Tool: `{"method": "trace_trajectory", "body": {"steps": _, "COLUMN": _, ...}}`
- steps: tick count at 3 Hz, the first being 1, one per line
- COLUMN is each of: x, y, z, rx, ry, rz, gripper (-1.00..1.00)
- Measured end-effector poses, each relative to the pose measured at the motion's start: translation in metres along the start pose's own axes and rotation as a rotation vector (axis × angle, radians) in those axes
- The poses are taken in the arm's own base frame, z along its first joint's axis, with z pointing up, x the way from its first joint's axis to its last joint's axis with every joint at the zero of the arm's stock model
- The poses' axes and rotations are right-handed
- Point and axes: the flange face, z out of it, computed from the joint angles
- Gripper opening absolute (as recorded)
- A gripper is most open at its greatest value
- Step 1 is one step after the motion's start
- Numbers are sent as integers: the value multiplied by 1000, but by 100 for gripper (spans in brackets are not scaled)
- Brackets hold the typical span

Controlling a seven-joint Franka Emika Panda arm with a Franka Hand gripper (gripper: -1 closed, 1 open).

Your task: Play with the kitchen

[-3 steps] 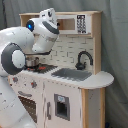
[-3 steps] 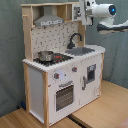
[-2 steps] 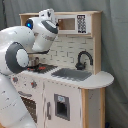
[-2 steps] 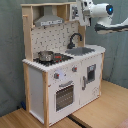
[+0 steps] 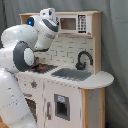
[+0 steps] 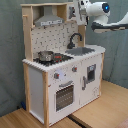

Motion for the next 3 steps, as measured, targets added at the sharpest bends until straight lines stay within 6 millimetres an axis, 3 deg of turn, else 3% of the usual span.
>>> {"method": "trace_trajectory", "body": {"steps": 2, "x": 18, "y": 1, "z": -19, "rx": -74, "ry": -6, "rz": -31, "gripper": -100}}
{"method": "trace_trajectory", "body": {"steps": 3, "x": 21, "y": -1, "z": -22, "rx": -79, "ry": -4, "rz": -32, "gripper": 100}}
